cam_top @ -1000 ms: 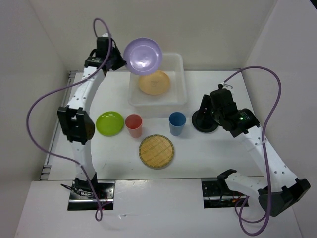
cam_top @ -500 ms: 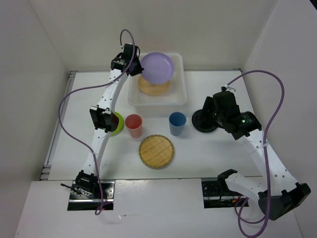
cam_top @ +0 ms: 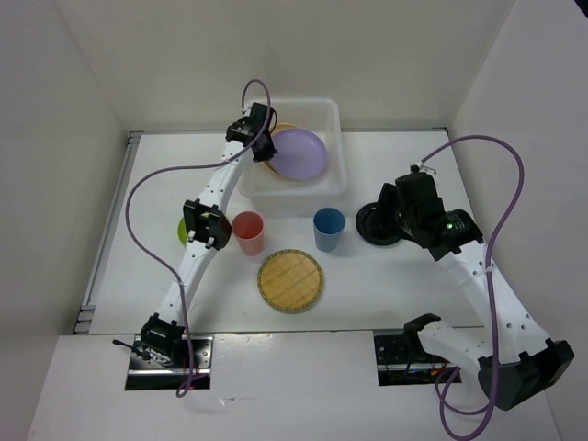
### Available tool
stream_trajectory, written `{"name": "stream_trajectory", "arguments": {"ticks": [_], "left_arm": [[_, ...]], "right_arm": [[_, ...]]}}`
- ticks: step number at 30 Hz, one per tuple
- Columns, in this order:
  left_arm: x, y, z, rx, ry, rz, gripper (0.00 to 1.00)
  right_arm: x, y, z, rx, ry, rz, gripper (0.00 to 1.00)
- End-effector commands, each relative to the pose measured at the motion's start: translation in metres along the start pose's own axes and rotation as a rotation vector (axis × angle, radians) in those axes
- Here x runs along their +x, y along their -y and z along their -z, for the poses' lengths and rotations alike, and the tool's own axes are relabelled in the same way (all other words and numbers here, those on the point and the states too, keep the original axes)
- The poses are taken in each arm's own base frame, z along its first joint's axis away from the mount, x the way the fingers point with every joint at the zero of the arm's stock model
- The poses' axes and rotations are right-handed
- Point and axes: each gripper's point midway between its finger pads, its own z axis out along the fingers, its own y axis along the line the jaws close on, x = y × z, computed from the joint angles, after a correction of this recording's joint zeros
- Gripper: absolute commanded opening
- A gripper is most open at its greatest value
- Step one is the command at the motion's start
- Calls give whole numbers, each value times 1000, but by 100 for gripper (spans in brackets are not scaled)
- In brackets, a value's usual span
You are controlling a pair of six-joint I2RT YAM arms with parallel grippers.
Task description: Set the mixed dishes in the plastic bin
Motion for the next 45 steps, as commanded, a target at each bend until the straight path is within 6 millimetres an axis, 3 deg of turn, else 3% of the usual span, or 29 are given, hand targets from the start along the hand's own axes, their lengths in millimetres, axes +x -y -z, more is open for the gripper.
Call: {"name": "stream_trajectory", "arguments": {"ticks": [1,4,5,9,12,14,17,18,20,21,23,24,26,27,28,29,32,35,36,37,38,39,42,43,44,45], "left_arm": [[-12,1,5,-5,51,13,4],[-17,4,4,6,67,16,20],[-21,5,8,4,80,18,35],[-45,12,30,23,146,32,54],[-71,21,62,54,211,48,60],[-81,25,78,71,235,54,61],[-105,33,119,114,297,61,64],[-119,37,146,140,337,61,64],[-132,48,180,192,382,55,64],[-147,54,218,248,431,65,64],[-160,58,261,299,481,51,66],[-173,57,307,338,545,57,68],[-180,52,351,367,596,54,69],[-187,42,389,385,646,60,69],[-185,34,403,387,644,44,70],[-184,28,432,403,669,50,70],[-170,8,464,386,658,22,73],[-154,-9,472,335,621,-24,74],[-145,-17,464,293,584,-28,75],[-138,-19,472,284,576,-34,75],[-130,-15,474,282,559,-55,75],[-120,-14,460,254,508,-74,76],[-102,-17,476,230,499,-106,78],[-100,-29,495,210,530,-79,78],[-89,-35,485,165,489,-99,78],[-84,-35,488,168,490,-96,78]], "right_arm": [[-6,-4,-2,-32,41,-12,76],[-7,-2,-5,-25,44,-39,77],[-11,-1,-6,-23,56,-63,79],[-11,-1,-18,-13,49,-122,82],[-11,3,-34,9,36,-189,85],[0,6,-49,23,-4,-224,87],[9,8,-71,36,-36,-308,89],[20,13,-83,62,-67,-318,89],[23,11,-96,65,-67,-368,89],[30,18,-104,101,-73,-381,85],[27,20,-111,103,-45,-441,85],[33,25,-114,121,-44,-453,84],[28,32,-120,123,-16,-498,84],[33,38,-123,139,-19,-517,83],[29,44,-127,142,-12,-541,82],[37,52,-133,160,-33,-553,82],[38,64,-142,157,-47,-605,82],[41,74,-146,178,-44,-623,82],[42,77,-148,177,-44,-633,82],[44,83,-149,184,-45,-650,82],[40,82,-150,168,-39,-660,82],[46,82,-150,165,-57,-661,82],[50,71,-145,125,-73,-647,80],[56,70,-140,112,-71,-638,80],[63,65,-136,105,-84,-633,80],[62,63,-131,86,-75,-653,80]]}}
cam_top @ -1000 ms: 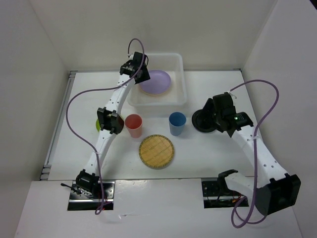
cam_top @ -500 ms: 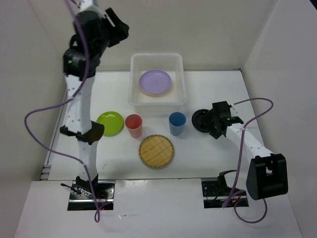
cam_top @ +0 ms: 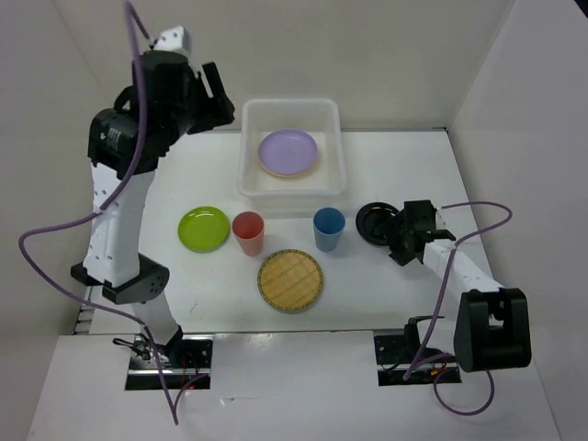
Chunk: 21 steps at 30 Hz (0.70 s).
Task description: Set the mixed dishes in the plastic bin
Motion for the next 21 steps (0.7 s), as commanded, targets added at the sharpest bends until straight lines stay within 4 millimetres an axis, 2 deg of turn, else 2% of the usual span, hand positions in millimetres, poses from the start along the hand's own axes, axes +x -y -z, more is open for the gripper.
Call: {"name": "stream_trajectory", "arguments": {"ticks": [1,2,3,4,5,6,9,10,11,13,14,16,17,19,20,21], "left_arm": [[-8,-27,61,-53,68,-12,78],[-23,-23,68,-13,146,12,79],[2,-38,81,-8,124,4,79],[-6,-32,87,57,194,52,79],[3,-40,91,52,204,55,79],[20,-51,97,47,191,68,79],[37,-64,96,0,144,49,80],[49,-69,93,-21,103,32,80],[55,-72,87,-43,80,21,82],[65,-77,86,-55,57,12,82],[77,-77,80,-50,30,4,82],[85,-74,83,-7,24,8,82],[102,-76,80,7,-14,10,82],[120,-74,79,36,-53,29,82],[134,-66,77,92,-97,27,82],[163,-68,67,104,-165,15,82]], "right_arm": [[13,-7,15,-93,2,-10,80],[8,-14,28,-149,32,-23,80],[6,-10,31,-149,56,-25,80],[-3,-12,37,-160,104,-30,80],[-8,-7,36,-143,111,-47,79],[-10,-3,33,-129,116,-33,79],[-8,-1,25,-104,64,-13,79],[-9,-3,24,-102,63,-13,79],[-3,-2,24,-110,34,-2,77],[0,-1,24,-121,28,-1,77],[3,-6,27,-141,19,8,77],[12,-4,34,-181,9,40,77],[13,-8,43,-229,19,53,77],[14,-14,57,-301,30,87,77],[17,-18,70,-358,35,102,77],[24,-23,77,-399,20,122,77]]}}
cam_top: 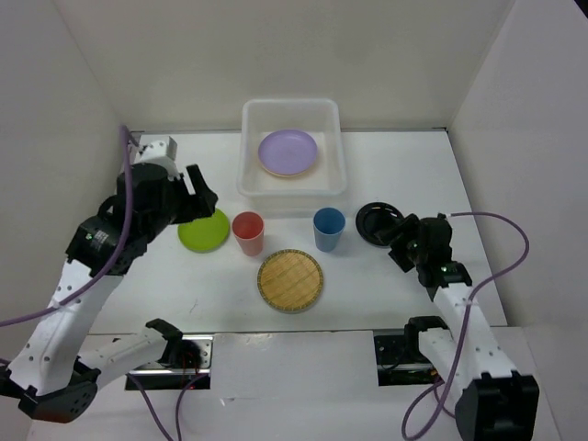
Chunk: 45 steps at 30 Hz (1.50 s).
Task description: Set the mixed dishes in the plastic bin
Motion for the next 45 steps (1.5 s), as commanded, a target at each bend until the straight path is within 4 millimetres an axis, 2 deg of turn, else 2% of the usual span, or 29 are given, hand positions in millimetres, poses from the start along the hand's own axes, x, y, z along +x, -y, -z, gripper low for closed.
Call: {"name": "stream_trajectory", "arguments": {"ticks": [1,3,4,8,10,13,15,19,20,22,23,27,32,35,36,38,39,40,41,42,43,44,45], "left_arm": [[34,18,2,159,-69,42,82],[63,21,-3,207,-141,74,82],[87,14,-7,205,-185,81,82],[110,10,-1,231,-208,131,82],[108,10,2,235,-202,143,82],[112,10,-5,217,-230,128,82],[110,11,-5,217,-230,128,82],[105,15,-11,223,-221,129,82],[105,15,-11,223,-221,129,82],[104,16,-12,223,-222,120,82],[104,16,-12,223,-221,120,82],[103,15,-13,215,-217,120,82],[104,12,-13,203,-220,118,82],[97,15,-10,212,-204,121,82],[97,15,-10,212,-204,121,82],[96,15,-8,214,-202,112,82],[97,13,-8,202,-205,110,82],[92,13,-7,199,-189,112,82],[94,11,-7,192,-200,110,82],[93,8,-5,178,-198,99,82],[88,7,-1,173,-181,101,82],[88,5,-2,165,-176,100,82],[88,1,1,153,-173,90,82]], "right_arm": [[18,-26,23,-171,-42,74,77],[35,-35,33,-224,-84,84,77],[43,-32,34,-219,-109,73,77],[68,-24,35,-236,-177,95,77],[80,-20,33,-251,-219,105,77],[97,-18,34,-284,-288,151,70],[112,-13,34,-285,-340,199,69],[130,-13,34,-297,-390,247,69],[141,-13,35,-315,-421,265,67],[151,-10,33,-303,-433,250,67],[162,-13,37,-318,-457,246,67],[184,-18,43,-356,-480,205,66],[208,-14,37,-319,-504,204,66],[214,-27,32,-314,-485,211,66],[223,-20,26,-274,-499,241,66],[231,-26,21,-243,-504,239,63],[241,-13,12,-179,-503,268,60],[244,-13,8,-161,-496,273,58],[248,-21,8,-155,-491,248,58],[251,-13,3,-125,-478,261,58],[257,-18,6,-129,-492,248,56],[255,-23,5,-137,-475,244,54],[256,-21,4,-127,-467,237,51]]}}
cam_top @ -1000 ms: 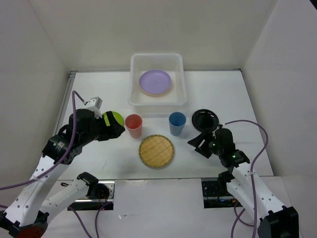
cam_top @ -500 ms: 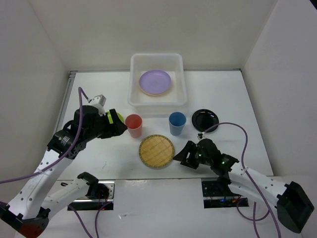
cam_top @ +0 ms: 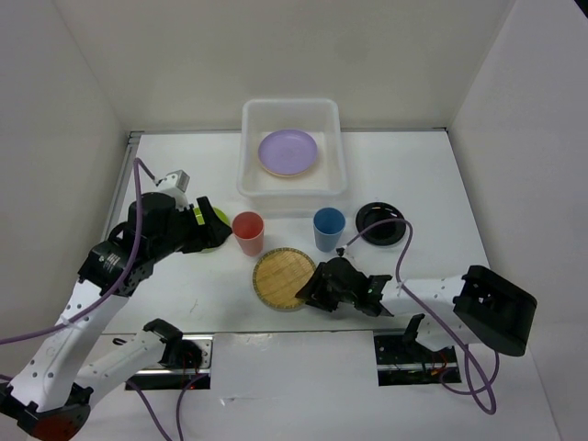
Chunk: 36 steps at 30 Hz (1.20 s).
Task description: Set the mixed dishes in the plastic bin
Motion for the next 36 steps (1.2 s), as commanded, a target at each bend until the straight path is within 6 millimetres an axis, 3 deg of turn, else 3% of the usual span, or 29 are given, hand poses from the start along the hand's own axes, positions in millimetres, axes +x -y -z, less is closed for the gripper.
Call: {"name": "stream_trajectory", "arguments": {"ticks": [1,7,10,11,16,26,31,34,36], "left_arm": [[-16,0,15,-10,67,-20,82],[-17,0,17,-4,74,-19,82],[-18,3,17,8,77,-19,82],[-18,3,17,8,77,-19,82],[-15,1,15,3,69,-20,82],[-12,-1,18,-1,63,-20,82],[-12,-3,21,-9,68,-19,82],[-12,-3,21,-9,68,-19,83],[-12,-3,21,-9,68,-19,83]], "right_arm": [[-12,5,-7,48,100,-48,49],[-22,8,0,64,152,-91,48],[-23,23,3,89,174,-166,47],[-24,18,4,68,176,-182,45],[-28,28,3,81,210,-238,41],[-27,38,-15,112,219,-257,37],[-26,47,-19,153,219,-268,17],[-30,46,-10,155,237,-275,2],[-32,39,1,132,237,-261,0]]}}
